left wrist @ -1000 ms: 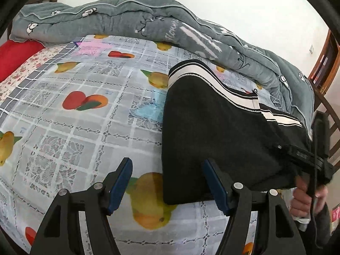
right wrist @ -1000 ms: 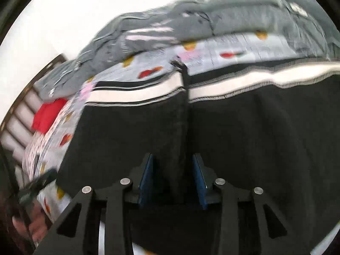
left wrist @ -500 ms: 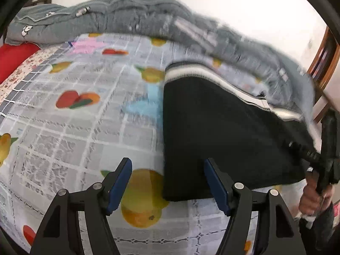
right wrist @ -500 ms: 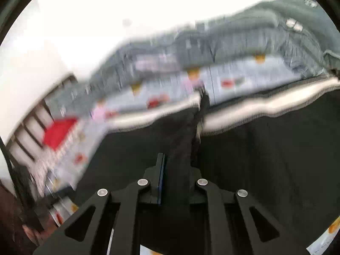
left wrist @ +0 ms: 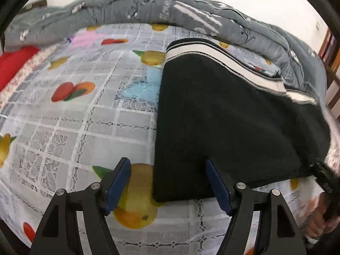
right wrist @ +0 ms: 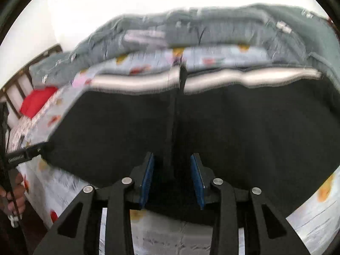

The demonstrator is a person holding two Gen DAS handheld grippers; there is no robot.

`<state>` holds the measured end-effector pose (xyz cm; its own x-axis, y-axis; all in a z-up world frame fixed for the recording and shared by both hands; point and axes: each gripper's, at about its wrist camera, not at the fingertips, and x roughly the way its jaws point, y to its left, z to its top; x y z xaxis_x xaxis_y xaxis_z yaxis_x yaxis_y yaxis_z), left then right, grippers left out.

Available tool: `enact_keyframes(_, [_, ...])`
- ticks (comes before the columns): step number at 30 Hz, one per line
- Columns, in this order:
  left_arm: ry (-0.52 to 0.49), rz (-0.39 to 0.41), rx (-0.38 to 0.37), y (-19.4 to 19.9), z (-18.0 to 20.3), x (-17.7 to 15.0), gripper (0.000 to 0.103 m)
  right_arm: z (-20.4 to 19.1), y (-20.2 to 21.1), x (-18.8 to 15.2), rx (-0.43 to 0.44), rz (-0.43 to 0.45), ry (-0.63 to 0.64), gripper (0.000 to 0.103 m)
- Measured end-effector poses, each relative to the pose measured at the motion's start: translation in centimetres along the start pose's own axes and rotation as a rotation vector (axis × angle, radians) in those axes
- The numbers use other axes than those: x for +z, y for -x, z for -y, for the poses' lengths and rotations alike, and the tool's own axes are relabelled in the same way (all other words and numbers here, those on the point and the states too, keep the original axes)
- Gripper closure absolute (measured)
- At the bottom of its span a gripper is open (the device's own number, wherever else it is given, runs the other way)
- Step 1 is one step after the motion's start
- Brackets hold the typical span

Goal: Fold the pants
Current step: 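Fold the leg end with the left gripper toward the right gripper holding the middle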

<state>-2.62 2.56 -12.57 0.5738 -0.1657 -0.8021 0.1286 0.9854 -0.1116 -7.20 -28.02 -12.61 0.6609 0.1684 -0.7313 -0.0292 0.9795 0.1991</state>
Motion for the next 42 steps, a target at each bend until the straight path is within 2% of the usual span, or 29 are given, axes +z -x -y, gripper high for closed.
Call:
enact_keyframes(3, [-0.014,-0.002,-0.038,0.7,0.5,0.7,0.03,-0.5,0.9,0.4,0.007,-0.009,0.058,0.068])
enact_keyframes(5, [-0.015,0.051,-0.047,1.7,0.5,1.9,0.03,-0.1,1.6,1.5,0.043,-0.004,0.046,0.068])
enact_keyframes(7, [-0.014,0.092,-0.042,2.2,0.6,3.4,0.03,0.5,2.3,3.0,0.035,0.031,0.042,0.066])
enact_keyframes(10, [0.002,0.122,-0.107,1.9,1.1,6.1,0.03,0.8,1.9,5.2,0.007,0.065,0.073,0.066])
enact_keyframes(12, [-0.005,0.126,-0.183,1.1,1.6,8.3,0.03,0.9,1.6,6.3,0.009,0.073,0.083,0.066])
enact_keyframes(13, [-0.01,0.126,-0.183,0.7,1.9,9.0,0.03,0.9,1.2,7.1,0.01,0.078,0.088,0.066])
enact_keyframes(16, [-0.031,0.132,-0.109,-1.2,2.6,11.9,0.031,0.8,-0.3,9.4,-0.017,0.086,0.115,0.066])
enact_keyframes(19, [-0.02,0.098,-0.061,-3.8,2.3,14.2,0.033,1.2,-2.6,11.7,0.005,0.053,0.106,0.066])
enact_keyframes(20, [-0.024,0.083,-0.023,-5.0,2.2,14.7,0.042,1.4,-3.4,12.1,0.017,0.035,0.104,0.066])
enact_keyframes(21, [-0.034,0.05,0.029,-6.5,2.2,15.1,0.045,1.4,-4.5,12.5,0.02,0.008,0.106,0.066])
enact_keyframes(22, [-0.035,0.028,0.042,-7.5,2.2,15.4,0.045,1.4,-5.5,12.7,0.012,-0.012,0.111,0.066])
enact_keyframes(24, [-0.012,-0.021,0.033,-9.6,1.7,15.4,0.046,1.4,-8.0,12.9,-0.029,-0.078,0.137,0.066])
enact_keyframes(26, [-0.009,-0.033,0.031,-10.5,1.6,15.1,0.045,1.7,-10.0,12.9,-0.055,-0.142,0.123,0.066])
enact_keyframes(30, [0.01,-0.047,0.012,-10.7,1.3,15.3,0.043,2.0,-10.5,12.8,-0.045,-0.16,0.093,0.065])
enact_keyframes(34, [0.067,-0.043,-0.036,-8.9,0.1,14.5,0.043,2.7,-8.6,12.9,-0.033,-0.159,0.039,0.065])
enact_keyframes(38, [0.031,-0.025,-0.081,-6.7,-0.4,12.2,0.038,5.5,-2.3,11.7,-0.036,-0.021,-0.022,0.063])
enact_keyframes(40, [0.016,-0.025,-0.072,-5.9,-0.8,10.9,0.038,8.1,1.3,10.7,-0.105,0.055,-0.047,0.059])
enact_keyframes(42, [0.02,-0.041,-0.097,-5.3,-1.3,9.5,0.038,11.4,4.8,9.4,-0.237,0.131,-0.066,0.045])
